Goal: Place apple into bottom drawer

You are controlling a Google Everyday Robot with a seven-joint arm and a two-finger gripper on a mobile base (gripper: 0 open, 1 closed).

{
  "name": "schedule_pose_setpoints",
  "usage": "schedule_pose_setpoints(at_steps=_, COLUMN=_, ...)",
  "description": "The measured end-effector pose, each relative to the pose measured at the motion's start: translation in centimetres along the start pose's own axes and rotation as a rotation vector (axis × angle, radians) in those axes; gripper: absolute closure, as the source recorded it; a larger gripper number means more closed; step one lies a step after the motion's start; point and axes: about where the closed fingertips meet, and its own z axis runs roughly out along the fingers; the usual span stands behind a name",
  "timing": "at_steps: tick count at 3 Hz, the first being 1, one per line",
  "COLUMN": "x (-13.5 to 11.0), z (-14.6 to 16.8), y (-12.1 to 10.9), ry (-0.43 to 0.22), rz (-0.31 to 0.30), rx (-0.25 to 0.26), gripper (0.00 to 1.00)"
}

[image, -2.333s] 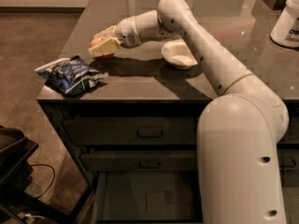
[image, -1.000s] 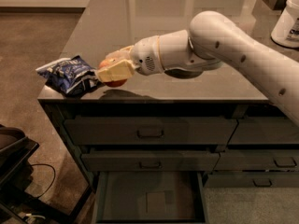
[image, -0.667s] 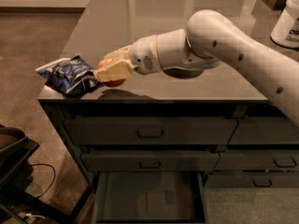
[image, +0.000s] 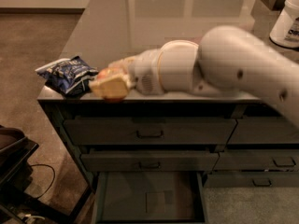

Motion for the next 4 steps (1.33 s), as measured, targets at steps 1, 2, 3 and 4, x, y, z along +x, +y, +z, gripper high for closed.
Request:
schedule_pose_setpoints(at_steps=1, x=3.2, z=-1.3, y=3.5, ry=0.009, rz=0.041, rx=0.103, gripper=1.0)
schedule_pose_setpoints(at_steps=2, x=6.7, z=-3.2, y=3.2, ry=0.036, rz=0.102, rx=0.153, gripper=1.0)
schedule_pose_setpoints(at_steps=3, x=6.6, z=-3.3, y=3.2, ry=0.037, rz=0.1, rx=0.154, gripper=1.0)
schedule_pose_setpoints(at_steps=4, x=7.9, z=-2.8, y=3.1, ry=0.064, rz=0.107, rx=0.168, gripper=1.0)
